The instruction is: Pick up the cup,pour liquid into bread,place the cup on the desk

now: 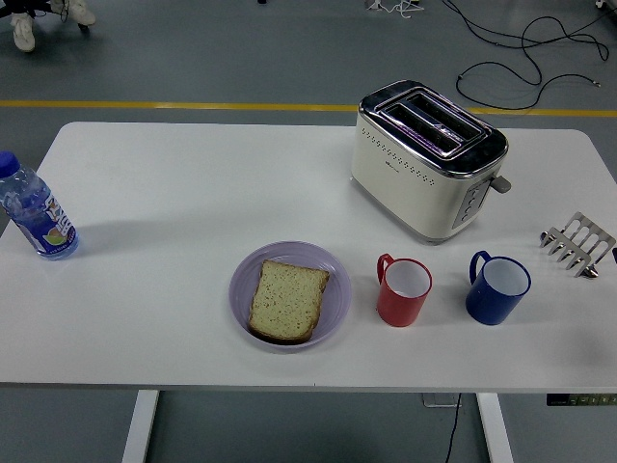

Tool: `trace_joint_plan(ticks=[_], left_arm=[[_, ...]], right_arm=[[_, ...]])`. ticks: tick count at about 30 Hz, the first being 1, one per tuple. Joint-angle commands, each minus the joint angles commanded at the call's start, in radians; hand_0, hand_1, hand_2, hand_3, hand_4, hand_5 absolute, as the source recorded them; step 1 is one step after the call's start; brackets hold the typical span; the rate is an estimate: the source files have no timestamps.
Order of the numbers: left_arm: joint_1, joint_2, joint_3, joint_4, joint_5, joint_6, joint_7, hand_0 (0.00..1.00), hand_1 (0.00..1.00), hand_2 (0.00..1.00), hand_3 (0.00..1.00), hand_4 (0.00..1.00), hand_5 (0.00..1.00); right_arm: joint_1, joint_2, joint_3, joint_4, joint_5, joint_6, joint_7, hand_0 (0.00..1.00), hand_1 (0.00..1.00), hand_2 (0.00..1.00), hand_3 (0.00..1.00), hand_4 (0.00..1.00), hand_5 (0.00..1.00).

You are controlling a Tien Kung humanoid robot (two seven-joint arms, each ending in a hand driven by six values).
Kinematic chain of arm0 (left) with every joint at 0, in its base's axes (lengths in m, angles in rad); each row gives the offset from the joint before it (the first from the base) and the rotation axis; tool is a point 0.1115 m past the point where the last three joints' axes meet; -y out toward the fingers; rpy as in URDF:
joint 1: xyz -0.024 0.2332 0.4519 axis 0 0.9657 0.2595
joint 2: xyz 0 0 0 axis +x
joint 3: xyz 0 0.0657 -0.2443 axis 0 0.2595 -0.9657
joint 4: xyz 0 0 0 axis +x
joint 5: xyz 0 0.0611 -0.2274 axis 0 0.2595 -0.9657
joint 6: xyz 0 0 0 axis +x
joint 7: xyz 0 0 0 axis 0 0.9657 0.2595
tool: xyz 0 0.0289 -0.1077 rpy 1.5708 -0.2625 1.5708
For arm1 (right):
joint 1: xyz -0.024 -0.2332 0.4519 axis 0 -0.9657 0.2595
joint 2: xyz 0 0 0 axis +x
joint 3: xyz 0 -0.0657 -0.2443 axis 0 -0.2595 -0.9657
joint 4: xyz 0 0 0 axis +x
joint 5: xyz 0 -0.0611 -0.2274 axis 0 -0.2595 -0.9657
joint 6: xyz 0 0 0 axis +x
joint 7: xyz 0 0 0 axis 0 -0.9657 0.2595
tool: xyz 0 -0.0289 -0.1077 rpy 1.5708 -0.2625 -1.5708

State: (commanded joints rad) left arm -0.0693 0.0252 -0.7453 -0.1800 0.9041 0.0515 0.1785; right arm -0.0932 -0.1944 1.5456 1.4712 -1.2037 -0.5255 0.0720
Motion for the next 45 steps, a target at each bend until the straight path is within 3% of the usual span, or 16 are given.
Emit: trace_joint_plan(ticks=[4, 12, 15, 22, 45], left_arm=[[-0.002, 0.0, 0.001, 0.0, 0.0, -0.001, 0.001, 0.658, 0.702, 0.724, 0.62, 0.369, 0.93], [0.0, -0.001, 0.014, 0.0, -0.01, -0.002, 0.002, 0.658, 0.702, 0.724, 0.619, 0.369, 0.931], [0.002, 0.0, 0.018, 0.0, -0.013, -0.002, 0.002, 0.658, 0.701, 0.724, 0.619, 0.369, 0.931], [0.002, -0.002, 0.013, 0.0, -0.006, -0.003, 0.003, 0.658, 0.701, 0.723, 0.619, 0.368, 0.932], [0.012, -0.006, 0.022, 0.0, -0.006, -0.006, 0.009, 0.658, 0.7, 0.723, 0.619, 0.366, 0.931]], right_arm=[[-0.032, 0.009, -0.053, 0.032, -0.095, -0.009, 0.016, 0.916, 0.858, 0.943, 0.998, 0.963, 0.046], [-0.087, 0.022, -0.14, 0.053, -0.076, -0.006, 0.049, 0.925, 0.862, 0.949, 0.998, 0.981, 0.066], [-0.096, 0.034, -0.178, 0.047, -0.038, -0.027, 0.094, 0.93, 0.862, 0.941, 0.998, 0.995, 0.09], [-0.095, 0.049, -0.265, 0.007, 0.023, -0.079, 0.173, 0.923, 0.857, 0.933, 0.993, 0.992, 0.08], [0.002, 0.037, -0.39, -0.132, 0.083, -0.06, 0.214, 0.921, 0.841, 0.916, 0.938, 0.996, 0.088]])
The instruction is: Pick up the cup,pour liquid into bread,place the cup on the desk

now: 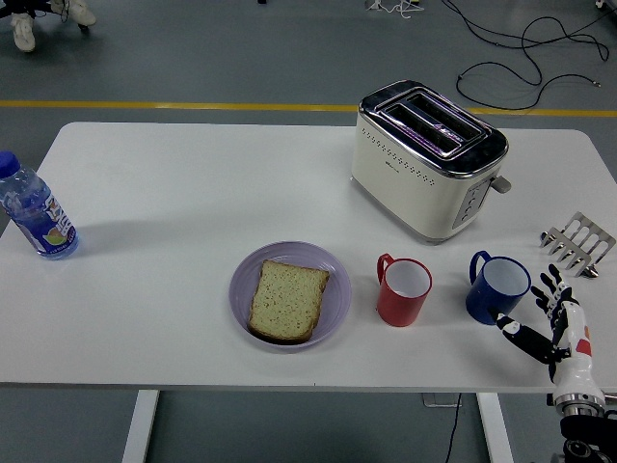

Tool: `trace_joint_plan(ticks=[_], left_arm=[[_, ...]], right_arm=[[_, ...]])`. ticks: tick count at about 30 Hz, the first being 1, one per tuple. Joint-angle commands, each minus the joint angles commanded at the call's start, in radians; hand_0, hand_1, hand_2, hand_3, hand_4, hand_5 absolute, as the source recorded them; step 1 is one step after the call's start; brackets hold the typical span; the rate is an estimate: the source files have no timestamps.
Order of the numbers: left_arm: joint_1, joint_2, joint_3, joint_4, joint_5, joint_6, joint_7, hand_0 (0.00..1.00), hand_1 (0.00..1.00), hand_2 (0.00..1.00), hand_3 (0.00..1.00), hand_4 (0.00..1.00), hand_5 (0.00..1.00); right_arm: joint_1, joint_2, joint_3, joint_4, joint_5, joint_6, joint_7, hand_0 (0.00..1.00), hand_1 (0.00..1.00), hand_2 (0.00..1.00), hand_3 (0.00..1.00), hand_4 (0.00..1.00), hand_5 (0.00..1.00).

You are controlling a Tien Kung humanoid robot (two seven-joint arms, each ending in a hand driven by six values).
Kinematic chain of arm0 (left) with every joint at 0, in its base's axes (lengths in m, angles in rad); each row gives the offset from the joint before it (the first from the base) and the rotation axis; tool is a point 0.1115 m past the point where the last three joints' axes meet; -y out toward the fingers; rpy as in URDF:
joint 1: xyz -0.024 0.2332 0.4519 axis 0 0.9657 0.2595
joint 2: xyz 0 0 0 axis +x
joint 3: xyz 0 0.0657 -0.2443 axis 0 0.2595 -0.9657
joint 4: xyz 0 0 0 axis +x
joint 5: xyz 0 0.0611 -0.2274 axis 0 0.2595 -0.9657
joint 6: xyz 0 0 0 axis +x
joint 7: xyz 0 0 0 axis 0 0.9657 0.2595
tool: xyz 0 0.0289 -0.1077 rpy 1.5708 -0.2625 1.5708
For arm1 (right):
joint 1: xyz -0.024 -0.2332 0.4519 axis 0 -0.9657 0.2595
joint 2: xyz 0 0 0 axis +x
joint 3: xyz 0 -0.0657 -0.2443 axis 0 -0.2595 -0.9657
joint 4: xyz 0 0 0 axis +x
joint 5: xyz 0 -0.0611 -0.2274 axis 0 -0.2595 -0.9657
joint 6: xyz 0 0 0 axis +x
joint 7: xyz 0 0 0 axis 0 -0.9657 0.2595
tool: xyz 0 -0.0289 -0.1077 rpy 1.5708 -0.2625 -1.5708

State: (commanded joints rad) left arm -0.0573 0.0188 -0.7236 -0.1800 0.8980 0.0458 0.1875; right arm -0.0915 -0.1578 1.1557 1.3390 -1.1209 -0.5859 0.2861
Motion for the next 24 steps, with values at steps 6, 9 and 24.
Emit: trace_joint_plan(ticks=[6, 9, 24], left_arm=[[0.005, -0.001, 0.004, 0.0, -0.001, -0.001, 0.001, 0.658, 0.7, 0.724, 0.619, 0.366, 0.931], [0.005, 0.0, 0.011, 0.0, -0.005, -0.001, 0.0, 0.658, 0.7, 0.724, 0.619, 0.366, 0.931], [-0.002, -0.001, 0.027, 0.0, -0.023, 0.001, 0.0, 0.658, 0.701, 0.724, 0.619, 0.365, 0.926]], right_arm=[[0.031, 0.009, -0.011, -0.032, -0.003, -0.004, 0.002, 0.917, 0.837, 0.913, 0.912, 0.998, 0.094], [0.049, 0.017, -0.011, -0.054, 0.004, -0.006, 0.001, 0.917, 0.837, 0.913, 0.912, 0.998, 0.094], [0.122, 0.017, -0.041, -0.141, 0.076, 0.003, 0.015, 0.91, 0.832, 0.906, 0.903, 0.998, 0.108]])
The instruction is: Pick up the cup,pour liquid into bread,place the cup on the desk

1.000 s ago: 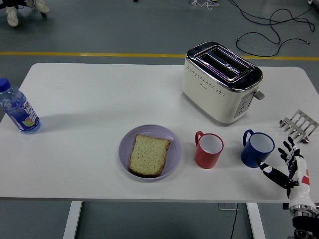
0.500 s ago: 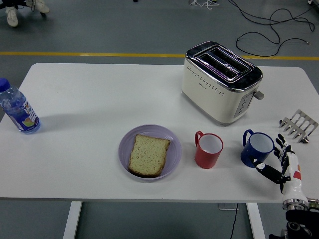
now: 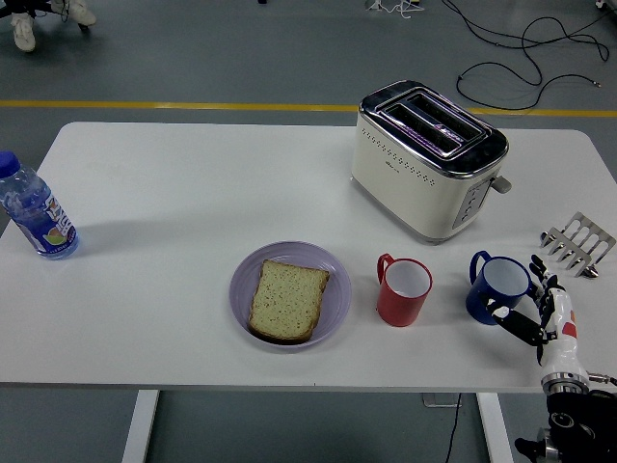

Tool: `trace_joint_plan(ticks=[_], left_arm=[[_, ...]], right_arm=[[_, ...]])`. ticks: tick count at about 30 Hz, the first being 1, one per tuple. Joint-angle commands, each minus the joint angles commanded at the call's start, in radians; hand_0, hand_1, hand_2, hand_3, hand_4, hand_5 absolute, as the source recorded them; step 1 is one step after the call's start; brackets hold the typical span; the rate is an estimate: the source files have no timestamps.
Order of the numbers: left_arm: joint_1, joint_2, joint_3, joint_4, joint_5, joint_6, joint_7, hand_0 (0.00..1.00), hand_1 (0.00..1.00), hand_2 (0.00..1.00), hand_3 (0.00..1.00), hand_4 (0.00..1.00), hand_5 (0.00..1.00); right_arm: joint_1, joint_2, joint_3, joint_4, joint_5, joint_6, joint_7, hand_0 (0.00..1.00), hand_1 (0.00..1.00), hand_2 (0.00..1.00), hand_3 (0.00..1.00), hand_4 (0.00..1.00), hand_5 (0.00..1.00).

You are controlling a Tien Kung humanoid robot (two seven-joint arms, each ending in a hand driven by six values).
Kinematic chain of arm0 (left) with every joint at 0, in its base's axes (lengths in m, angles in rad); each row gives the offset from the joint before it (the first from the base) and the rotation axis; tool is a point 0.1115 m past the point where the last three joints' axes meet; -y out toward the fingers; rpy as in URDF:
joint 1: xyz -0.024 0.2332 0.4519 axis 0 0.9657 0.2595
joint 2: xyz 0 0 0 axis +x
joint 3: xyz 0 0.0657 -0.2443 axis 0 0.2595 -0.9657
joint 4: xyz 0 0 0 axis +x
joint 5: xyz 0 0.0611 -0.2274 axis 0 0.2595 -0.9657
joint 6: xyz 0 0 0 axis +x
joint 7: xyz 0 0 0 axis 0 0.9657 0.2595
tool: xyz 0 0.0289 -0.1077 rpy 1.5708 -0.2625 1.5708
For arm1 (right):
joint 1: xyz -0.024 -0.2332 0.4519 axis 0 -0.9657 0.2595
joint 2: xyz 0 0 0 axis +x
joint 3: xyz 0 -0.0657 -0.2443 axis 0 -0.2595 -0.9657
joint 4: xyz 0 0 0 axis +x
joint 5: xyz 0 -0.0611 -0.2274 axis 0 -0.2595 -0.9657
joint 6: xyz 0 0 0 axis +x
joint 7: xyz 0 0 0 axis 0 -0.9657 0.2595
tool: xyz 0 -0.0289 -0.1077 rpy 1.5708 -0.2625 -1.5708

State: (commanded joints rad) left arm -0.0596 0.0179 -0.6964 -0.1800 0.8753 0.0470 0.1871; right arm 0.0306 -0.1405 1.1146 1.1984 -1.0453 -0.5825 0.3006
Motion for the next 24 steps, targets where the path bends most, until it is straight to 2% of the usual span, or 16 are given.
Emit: trace_joint_plan(ticks=[24], left_arm=[[0.014, -0.002, 0.009, 0.0, 0.011, -0.003, 0.006, 0.66, 0.702, 0.725, 0.619, 0.368, 0.926]], right_arm=[[0.067, 0.015, -0.079, -0.101, 0.078, -0.012, 0.031, 0.885, 0.796, 0.862, 0.866, 0.998, 0.127]])
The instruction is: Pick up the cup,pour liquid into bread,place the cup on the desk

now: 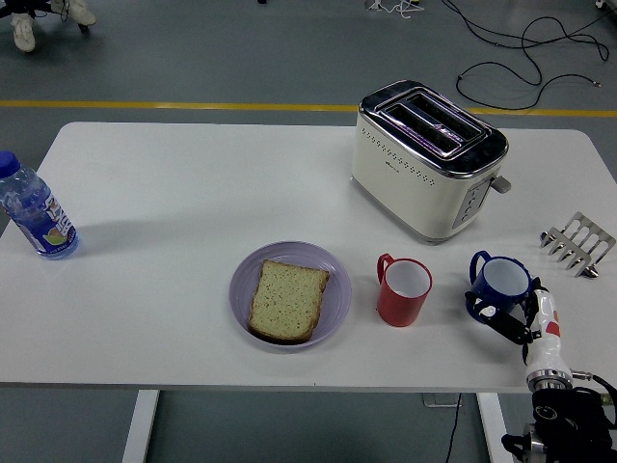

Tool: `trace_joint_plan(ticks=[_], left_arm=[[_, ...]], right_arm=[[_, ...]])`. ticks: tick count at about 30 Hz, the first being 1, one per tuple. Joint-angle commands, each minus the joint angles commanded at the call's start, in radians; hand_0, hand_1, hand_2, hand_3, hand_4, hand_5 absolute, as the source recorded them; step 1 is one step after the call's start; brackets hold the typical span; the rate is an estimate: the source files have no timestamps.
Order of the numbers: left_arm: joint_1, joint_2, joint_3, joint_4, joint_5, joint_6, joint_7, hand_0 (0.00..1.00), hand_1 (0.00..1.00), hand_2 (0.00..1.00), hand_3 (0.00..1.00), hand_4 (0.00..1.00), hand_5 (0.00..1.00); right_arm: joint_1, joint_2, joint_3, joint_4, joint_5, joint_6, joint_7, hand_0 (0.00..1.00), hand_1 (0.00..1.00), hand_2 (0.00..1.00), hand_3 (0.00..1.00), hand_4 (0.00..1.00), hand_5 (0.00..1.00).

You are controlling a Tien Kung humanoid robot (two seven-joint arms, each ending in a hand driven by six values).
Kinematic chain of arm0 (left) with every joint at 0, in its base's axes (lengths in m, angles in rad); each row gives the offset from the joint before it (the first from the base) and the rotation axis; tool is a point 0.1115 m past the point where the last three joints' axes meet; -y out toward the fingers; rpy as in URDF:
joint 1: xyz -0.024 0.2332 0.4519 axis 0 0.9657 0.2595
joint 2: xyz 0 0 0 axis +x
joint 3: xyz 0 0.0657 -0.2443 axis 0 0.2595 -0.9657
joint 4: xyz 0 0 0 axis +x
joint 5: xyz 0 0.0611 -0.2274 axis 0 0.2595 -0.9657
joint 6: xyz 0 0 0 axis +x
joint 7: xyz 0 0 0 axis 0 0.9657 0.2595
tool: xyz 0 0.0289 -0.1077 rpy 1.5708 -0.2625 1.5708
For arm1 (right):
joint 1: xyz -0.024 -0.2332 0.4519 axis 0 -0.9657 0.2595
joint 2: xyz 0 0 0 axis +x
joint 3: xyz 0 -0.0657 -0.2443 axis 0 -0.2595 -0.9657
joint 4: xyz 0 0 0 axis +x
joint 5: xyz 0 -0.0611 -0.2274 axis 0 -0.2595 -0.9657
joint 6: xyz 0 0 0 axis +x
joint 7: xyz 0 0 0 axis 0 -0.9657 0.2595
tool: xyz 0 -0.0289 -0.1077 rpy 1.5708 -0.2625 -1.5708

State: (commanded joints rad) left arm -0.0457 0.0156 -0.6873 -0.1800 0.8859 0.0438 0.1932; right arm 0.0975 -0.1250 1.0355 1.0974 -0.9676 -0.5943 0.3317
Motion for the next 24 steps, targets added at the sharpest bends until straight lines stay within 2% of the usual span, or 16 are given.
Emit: trace_joint_plan(ticks=[21, 22, 24], left_arm=[[0.005, -0.001, 0.01, 0.0, -0.009, -0.001, 0.0, 0.658, 0.702, 0.724, 0.619, 0.367, 0.926], [0.005, -0.001, 0.009, 0.0, -0.009, -0.001, 0.0, 0.658, 0.702, 0.724, 0.619, 0.369, 0.93], [0.004, -0.001, 0.01, 0.0, -0.011, -0.001, -0.001, 0.658, 0.702, 0.724, 0.619, 0.369, 0.93]], right_arm=[[0.034, 0.009, -0.015, -0.043, 0.062, -0.01, 0.03, 0.86, 0.76, 0.82, 0.83, 0.991, 0.157], [0.037, 0.009, -0.017, -0.048, 0.069, -0.014, 0.034, 0.789, 0.696, 0.757, 0.78, 0.983, 0.149], [0.04, 0.01, -0.021, -0.053, 0.079, -0.023, 0.045, 0.789, 0.696, 0.757, 0.78, 0.983, 0.149]])
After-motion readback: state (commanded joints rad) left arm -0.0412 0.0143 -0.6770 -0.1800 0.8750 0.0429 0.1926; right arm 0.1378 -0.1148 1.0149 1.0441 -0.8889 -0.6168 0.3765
